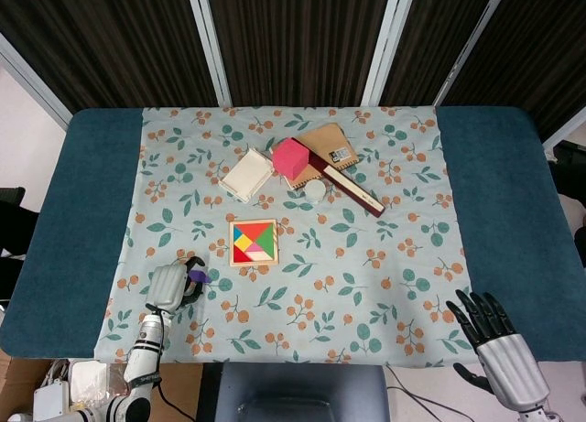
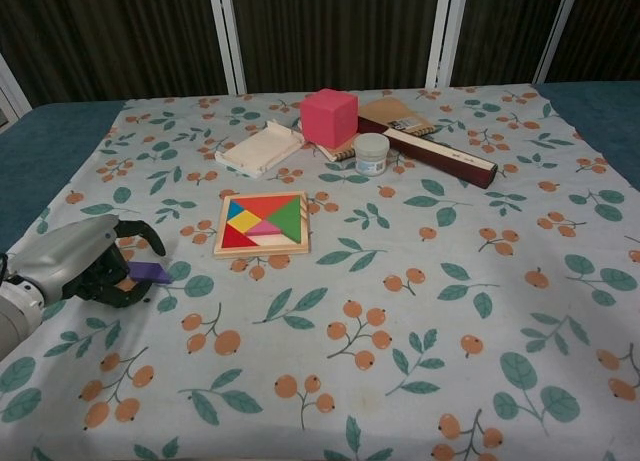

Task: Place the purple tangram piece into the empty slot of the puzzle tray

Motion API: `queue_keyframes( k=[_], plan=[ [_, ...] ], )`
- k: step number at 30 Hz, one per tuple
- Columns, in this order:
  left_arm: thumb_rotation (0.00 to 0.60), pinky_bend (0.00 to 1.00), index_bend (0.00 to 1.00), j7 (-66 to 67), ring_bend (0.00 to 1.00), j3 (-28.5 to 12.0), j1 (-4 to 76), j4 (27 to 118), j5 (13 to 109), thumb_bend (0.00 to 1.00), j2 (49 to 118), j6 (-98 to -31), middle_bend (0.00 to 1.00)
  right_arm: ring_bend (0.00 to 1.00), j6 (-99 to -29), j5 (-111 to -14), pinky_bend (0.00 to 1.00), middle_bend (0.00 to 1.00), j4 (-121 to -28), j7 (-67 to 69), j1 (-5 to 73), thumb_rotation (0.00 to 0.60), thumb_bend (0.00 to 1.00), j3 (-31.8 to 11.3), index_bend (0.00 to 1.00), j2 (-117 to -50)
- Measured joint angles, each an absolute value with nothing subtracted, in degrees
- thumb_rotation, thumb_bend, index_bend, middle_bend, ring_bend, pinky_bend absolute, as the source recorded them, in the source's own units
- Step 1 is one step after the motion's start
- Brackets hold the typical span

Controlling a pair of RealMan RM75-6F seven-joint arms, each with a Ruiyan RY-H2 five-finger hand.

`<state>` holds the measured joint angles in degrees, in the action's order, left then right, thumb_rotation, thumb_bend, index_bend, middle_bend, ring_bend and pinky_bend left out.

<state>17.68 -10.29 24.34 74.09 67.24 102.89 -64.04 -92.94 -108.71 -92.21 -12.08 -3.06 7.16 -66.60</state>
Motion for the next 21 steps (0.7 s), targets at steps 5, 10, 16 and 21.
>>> queue_keyframes(
  k=[5,10,16,21],
  plan=[
    [0.600,1.00,0.41,17.6,1.00,-10.2,24.5,73.7,66.5,0.39,102.7,-63.8,1.00,0.00,-92.8,-108.7,0.00,0.00,-92.2,-12.3,-3.1,0.600,0.12,7.2,0.00,-66.6],
    [0.600,1.00,0.45,16.9,1.00,-10.2,24.7,73.3,66.7,0.40,102.7,-64.1,1.00,0.00,-92.5,-108.6,0.00,0.00,-92.3,-12.6,-3.0,0.600,0.12,7.2,0.00,-66.8],
    [0.600,1.00,0.52,17.3,1.00,-10.3,24.9,72.6,65.9,0.39,103.0,-64.0,1.00,0.00,-92.5,-108.7,0.00,0.00,-92.3,-12.8,-3.1,0.600,0.12,7.2,0.00,-66.9],
    [0.600,1.00,0.56,17.3,1.00,-10.7,25.0,72.9,65.8,0.39,103.1,-65.1,1.00,0.00,-92.8,-108.9,0.00,0.00,-92.2,-12.5,-3.1,0.600,0.12,7.2,0.00,-66.8]
  ],
)
